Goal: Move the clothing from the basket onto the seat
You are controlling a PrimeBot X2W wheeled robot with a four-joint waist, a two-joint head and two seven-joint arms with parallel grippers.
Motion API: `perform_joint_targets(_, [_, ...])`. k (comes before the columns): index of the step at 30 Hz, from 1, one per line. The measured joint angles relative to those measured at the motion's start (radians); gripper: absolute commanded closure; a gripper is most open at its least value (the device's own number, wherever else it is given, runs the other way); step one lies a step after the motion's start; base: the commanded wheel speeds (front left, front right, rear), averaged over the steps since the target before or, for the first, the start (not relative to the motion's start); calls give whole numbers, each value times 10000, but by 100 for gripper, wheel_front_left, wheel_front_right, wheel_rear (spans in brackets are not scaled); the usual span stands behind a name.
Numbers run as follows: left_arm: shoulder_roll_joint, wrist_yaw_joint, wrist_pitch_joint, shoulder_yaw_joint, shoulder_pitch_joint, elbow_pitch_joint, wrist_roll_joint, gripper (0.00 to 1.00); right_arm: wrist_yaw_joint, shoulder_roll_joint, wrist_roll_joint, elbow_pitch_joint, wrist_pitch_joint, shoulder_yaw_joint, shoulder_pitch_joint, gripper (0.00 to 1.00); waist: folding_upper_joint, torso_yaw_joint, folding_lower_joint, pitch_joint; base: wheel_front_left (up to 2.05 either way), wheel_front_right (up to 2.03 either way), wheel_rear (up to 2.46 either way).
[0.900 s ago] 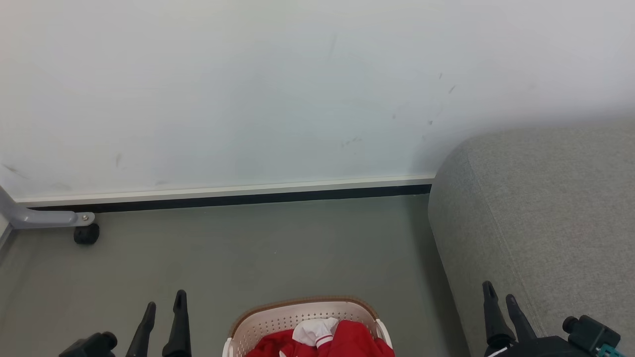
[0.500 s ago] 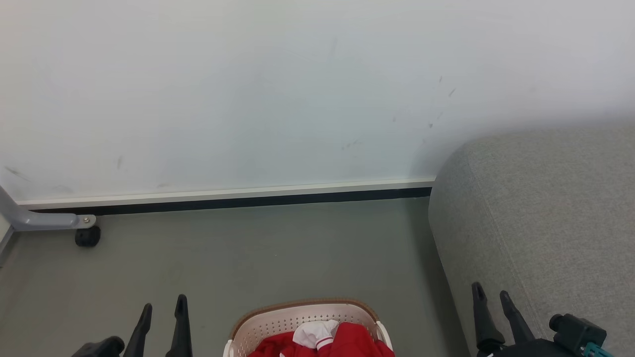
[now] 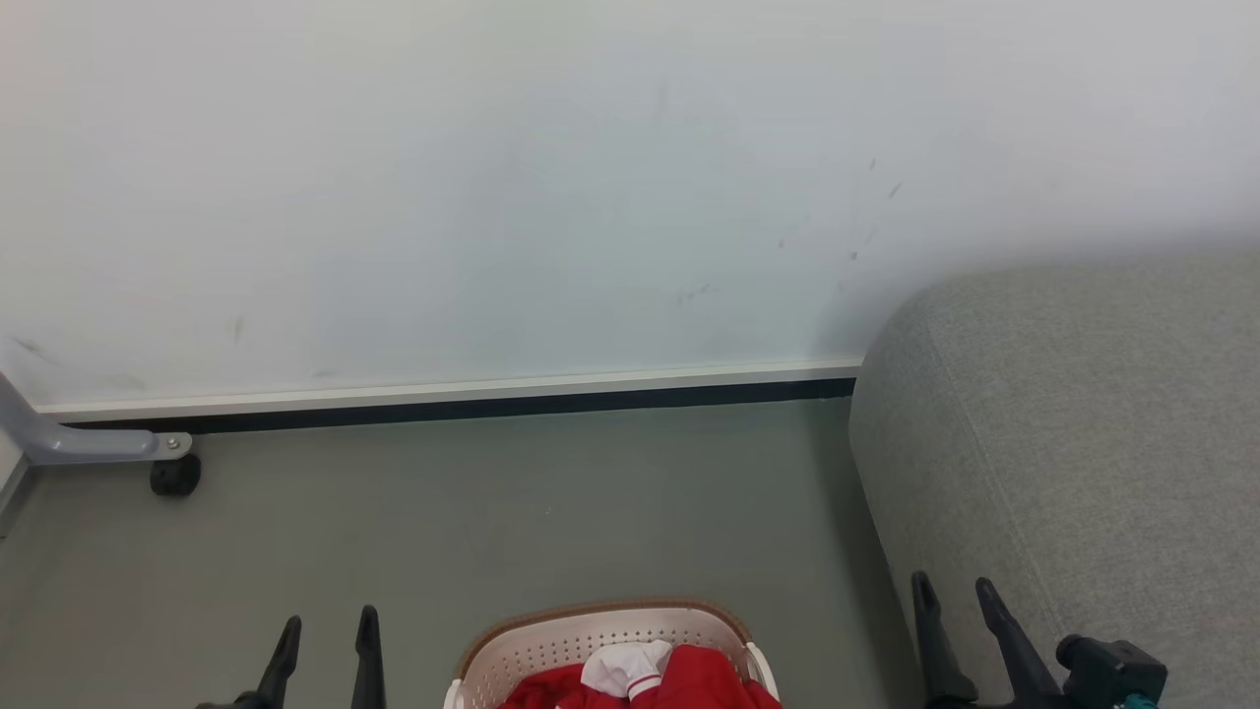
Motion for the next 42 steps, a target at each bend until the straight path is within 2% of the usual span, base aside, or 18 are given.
perform_joint_targets(19, [50,180,-617,-238,254,-268,2324,0,-249,-113,-2167,-148,-593,658,97,0,0,-7,-1,-127,0,0,0])
perform_joint_targets(42, [27,4,-617,-121,312,-113,2336,0,-203,-73,-2184,-102,-593,550,111,0,0,-19,0,-113,0,0,0])
